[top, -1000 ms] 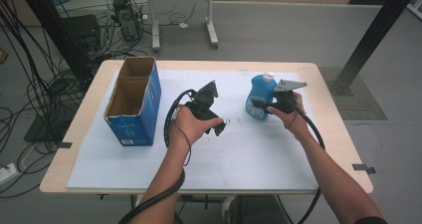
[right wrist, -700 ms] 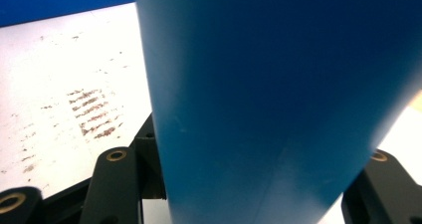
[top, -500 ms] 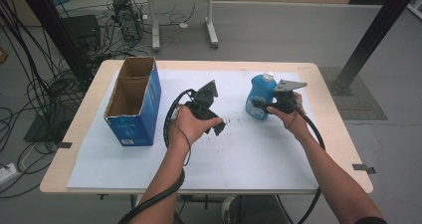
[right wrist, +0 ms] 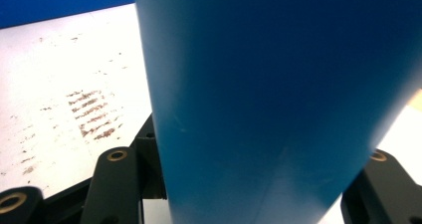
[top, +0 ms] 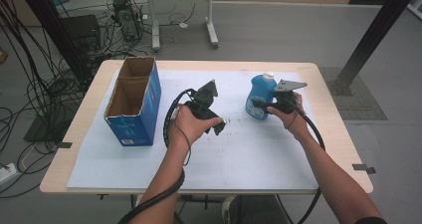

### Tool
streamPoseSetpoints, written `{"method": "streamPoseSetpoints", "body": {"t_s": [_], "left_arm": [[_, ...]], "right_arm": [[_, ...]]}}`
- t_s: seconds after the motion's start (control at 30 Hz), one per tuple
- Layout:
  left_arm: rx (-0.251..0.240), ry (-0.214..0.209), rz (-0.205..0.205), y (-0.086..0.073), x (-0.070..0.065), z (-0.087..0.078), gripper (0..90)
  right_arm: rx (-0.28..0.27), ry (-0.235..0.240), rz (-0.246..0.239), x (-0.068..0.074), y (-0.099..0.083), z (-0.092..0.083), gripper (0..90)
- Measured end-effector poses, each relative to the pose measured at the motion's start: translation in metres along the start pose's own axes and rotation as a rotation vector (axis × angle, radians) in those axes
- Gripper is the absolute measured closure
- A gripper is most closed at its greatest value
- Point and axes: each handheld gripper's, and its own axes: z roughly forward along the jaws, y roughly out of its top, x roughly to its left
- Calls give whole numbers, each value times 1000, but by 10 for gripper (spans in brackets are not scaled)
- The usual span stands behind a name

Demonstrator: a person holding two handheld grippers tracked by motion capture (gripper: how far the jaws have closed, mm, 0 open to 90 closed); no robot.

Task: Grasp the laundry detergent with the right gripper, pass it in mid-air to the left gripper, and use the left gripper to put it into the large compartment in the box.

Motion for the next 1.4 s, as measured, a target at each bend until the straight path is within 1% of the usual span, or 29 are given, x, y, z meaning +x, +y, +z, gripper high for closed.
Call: {"method": "streamPoseSetpoints", "body": {"t_s": [1.4], "left_arm": [[4, 4, 11, 1, 1, -5, 69]], "right_arm": [[4, -4, 13, 1, 1, 0, 446]]}}
